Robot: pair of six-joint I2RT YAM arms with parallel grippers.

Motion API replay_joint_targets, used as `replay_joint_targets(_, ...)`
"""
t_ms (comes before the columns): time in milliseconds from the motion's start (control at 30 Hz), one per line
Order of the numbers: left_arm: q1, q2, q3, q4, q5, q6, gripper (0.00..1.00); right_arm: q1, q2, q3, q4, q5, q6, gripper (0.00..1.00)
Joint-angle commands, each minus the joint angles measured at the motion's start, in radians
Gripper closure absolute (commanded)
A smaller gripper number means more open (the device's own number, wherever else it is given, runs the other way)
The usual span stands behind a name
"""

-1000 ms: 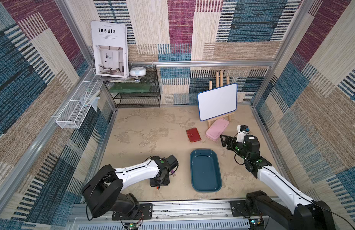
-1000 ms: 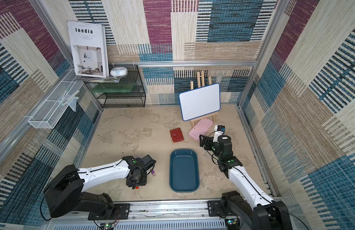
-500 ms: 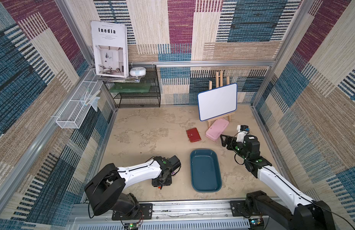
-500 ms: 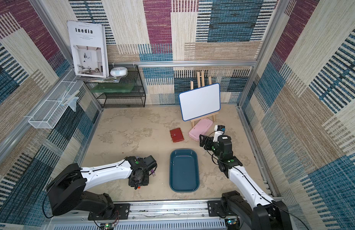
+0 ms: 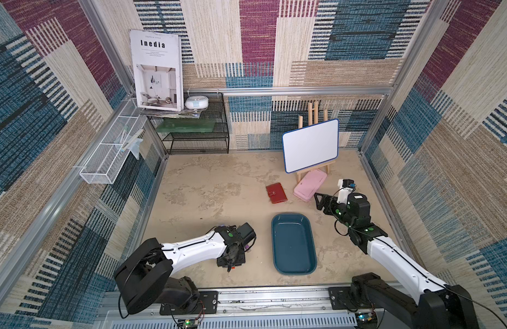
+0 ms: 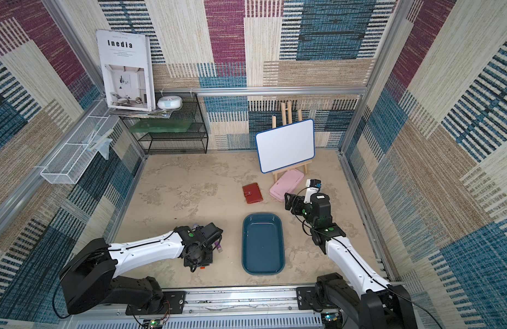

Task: Put the usb flash drive into the storage box
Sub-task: Pick up the USB flash from the center of the board.

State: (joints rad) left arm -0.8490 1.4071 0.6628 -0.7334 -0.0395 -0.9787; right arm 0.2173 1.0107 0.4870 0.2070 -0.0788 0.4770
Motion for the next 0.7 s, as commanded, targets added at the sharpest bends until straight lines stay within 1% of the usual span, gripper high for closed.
replay_joint_targets(0, 0.007, 0.034, -0.025, -0.014, -0.043, 0.011, 0.74, 0.001, 0.003, 0.012, -0.004, 0.01, -0.001, 0.11)
replay_joint_targets(167, 0.015, 0.046, -0.028, -0.016, -0.054, 0.012, 0.83, 0.001, 0.009, 0.013, -0.003, 0.011, 0.0, 0.11)
replay_joint_targets(367, 0.016, 0.004, -0.032, -0.036, -0.051, 0.011, 0.93, 0.001, 0.018, 0.012, 0.002, 0.01, 0.002, 0.11)
replay_joint_targets(500, 0.016, -0.069, -0.029, -0.066, -0.026, 0.017, 0.99, 0.0, 0.021, 0.014, 0.0, 0.007, 0.003, 0.11)
replay_joint_targets(667, 0.007, -0.213, -0.029, -0.092, 0.029, 0.022, 1.0, 0.001, 0.011, 0.013, -0.004, 0.013, 0.003, 0.11)
